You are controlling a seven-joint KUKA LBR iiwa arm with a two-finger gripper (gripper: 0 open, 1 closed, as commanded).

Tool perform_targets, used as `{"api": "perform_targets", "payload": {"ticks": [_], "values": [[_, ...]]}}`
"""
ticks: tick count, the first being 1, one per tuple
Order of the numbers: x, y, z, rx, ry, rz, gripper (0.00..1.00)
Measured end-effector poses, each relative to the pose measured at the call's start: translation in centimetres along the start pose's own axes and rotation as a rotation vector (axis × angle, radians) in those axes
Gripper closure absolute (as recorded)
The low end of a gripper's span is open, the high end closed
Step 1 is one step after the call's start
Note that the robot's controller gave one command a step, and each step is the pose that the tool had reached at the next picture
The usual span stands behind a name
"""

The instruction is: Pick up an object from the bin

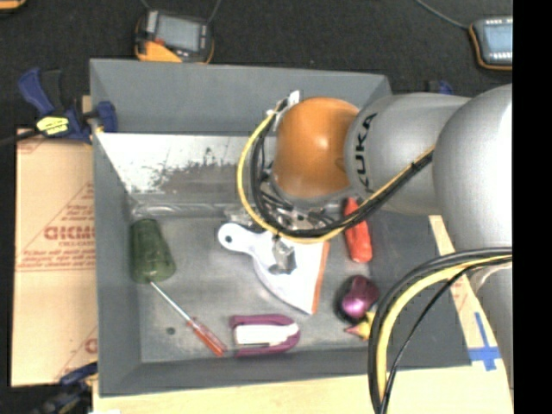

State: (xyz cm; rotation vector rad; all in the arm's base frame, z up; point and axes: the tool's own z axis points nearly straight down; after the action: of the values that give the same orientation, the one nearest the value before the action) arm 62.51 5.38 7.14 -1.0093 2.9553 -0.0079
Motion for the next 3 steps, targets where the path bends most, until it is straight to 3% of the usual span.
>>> {"api": "perform_targets", "payload": {"ticks": [1, 2, 3], "values": [[1.6, -2.1, 0.0, 0.002, -0.004, 0.063, 0.00], [-2.4, -0.1, 0.0, 0.004, -0.006, -0.052, 0.00], [-4.2, 1.3, -0.1, 0.003, -0.009, -0.004, 1.00]]}}
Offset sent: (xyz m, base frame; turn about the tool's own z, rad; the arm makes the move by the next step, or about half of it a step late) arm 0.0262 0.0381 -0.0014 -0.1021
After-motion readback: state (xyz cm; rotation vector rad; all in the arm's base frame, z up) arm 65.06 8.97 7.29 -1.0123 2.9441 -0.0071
